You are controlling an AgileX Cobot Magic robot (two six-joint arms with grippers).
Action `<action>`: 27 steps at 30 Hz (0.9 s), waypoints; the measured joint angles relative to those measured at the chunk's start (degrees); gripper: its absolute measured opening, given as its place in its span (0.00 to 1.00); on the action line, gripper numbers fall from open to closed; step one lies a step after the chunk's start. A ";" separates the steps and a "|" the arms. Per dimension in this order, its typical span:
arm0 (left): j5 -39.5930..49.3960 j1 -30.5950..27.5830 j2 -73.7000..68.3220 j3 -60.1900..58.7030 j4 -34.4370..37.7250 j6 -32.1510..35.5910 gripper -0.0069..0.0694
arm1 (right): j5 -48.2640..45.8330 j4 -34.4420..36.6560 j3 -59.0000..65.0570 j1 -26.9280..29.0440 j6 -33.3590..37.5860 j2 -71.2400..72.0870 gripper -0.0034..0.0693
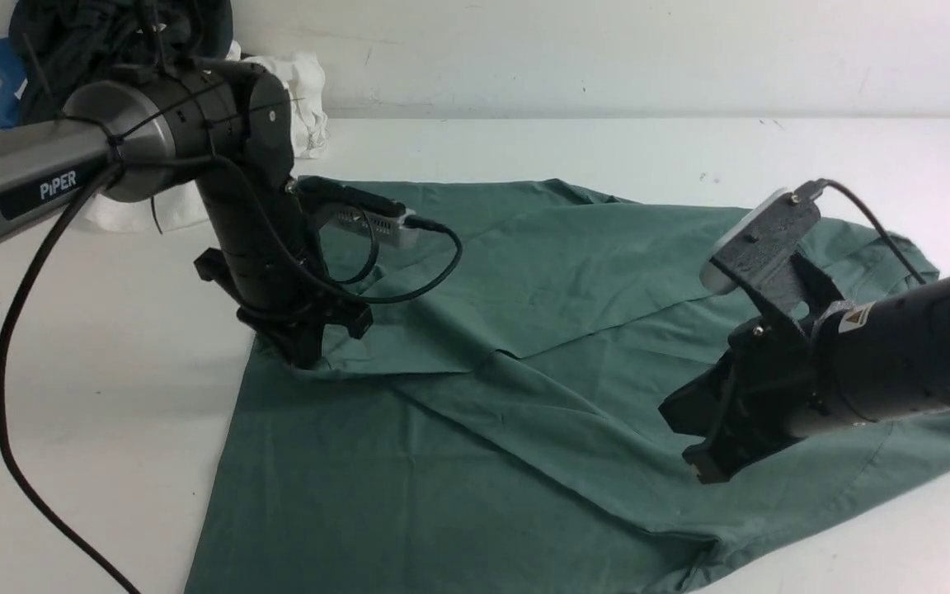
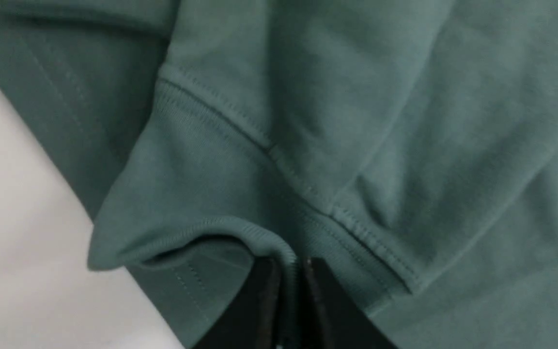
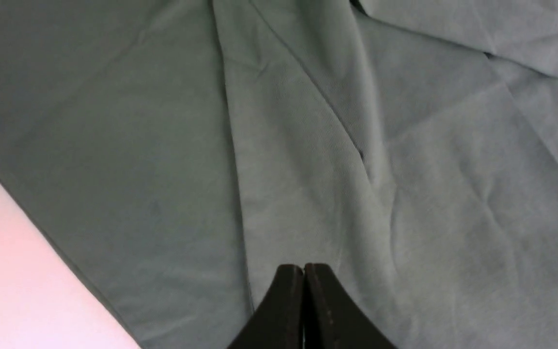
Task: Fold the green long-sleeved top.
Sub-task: Use the left arm to drag and drop the cuff onto the cuff closest to the left arm, then use both arms simultaneously to clamp the lower edge of the clothing fabric
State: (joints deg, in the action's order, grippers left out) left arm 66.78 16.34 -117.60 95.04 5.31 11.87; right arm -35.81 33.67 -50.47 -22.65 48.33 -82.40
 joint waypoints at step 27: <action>2.37 13.51 23.24 -24.88 -3.10 8.37 0.66 | -15.56 0.88 -0.29 0.00 1.07 0.78 0.04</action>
State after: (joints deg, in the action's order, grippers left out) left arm 69.15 29.85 -94.36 70.16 2.21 20.24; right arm -51.37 34.55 -50.76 -22.65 49.40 -81.62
